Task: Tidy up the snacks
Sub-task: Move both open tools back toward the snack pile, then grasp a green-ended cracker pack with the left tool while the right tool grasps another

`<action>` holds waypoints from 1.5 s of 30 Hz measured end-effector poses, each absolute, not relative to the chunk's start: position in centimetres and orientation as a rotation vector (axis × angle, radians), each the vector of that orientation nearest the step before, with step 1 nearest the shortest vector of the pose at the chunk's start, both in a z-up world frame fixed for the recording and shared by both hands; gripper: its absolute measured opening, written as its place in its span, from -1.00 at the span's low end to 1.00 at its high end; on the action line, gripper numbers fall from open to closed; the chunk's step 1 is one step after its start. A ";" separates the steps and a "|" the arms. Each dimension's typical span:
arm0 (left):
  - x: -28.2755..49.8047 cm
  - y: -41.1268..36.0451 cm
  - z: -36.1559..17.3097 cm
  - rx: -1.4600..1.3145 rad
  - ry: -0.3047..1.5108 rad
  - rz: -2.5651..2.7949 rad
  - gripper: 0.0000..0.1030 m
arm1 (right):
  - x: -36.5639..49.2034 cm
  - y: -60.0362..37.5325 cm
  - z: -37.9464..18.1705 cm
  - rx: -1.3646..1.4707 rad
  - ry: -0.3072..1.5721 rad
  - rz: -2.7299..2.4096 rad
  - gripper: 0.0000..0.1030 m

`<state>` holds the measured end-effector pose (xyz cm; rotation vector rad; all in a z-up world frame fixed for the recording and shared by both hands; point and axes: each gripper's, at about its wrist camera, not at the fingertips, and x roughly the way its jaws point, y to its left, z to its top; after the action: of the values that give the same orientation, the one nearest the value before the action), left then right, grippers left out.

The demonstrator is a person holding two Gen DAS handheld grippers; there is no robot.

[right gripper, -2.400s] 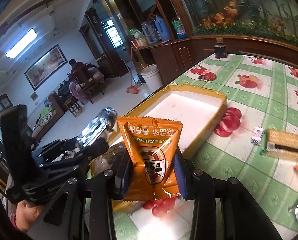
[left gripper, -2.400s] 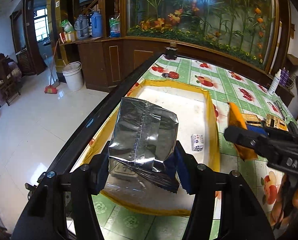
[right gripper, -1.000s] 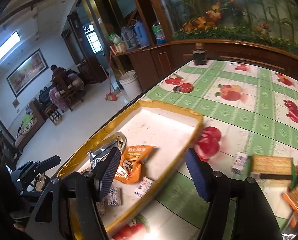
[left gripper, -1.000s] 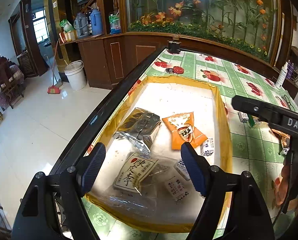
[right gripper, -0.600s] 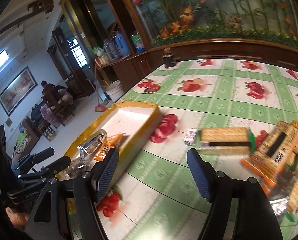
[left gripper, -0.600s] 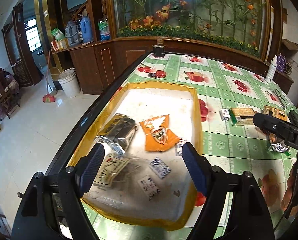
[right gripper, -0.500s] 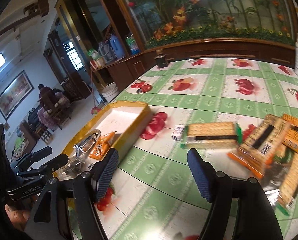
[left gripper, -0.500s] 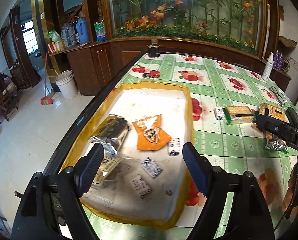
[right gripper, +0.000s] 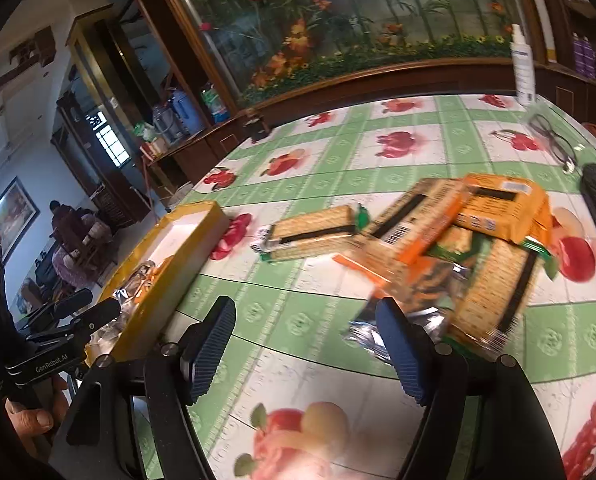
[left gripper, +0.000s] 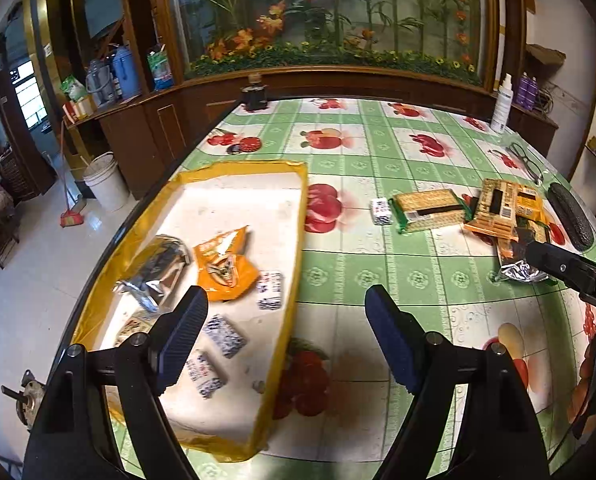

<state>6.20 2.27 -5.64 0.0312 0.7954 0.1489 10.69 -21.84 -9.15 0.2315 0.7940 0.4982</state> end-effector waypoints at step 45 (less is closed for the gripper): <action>24.7 -10.8 -11.9 0.383 0.995 -0.334 0.65 | 16.9 -30.3 -13.2 0.295 0.904 0.138 0.50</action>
<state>24.69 -10.85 -11.88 0.3826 0.9953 -0.3342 16.87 -30.27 -13.22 0.2948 0.9036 0.1385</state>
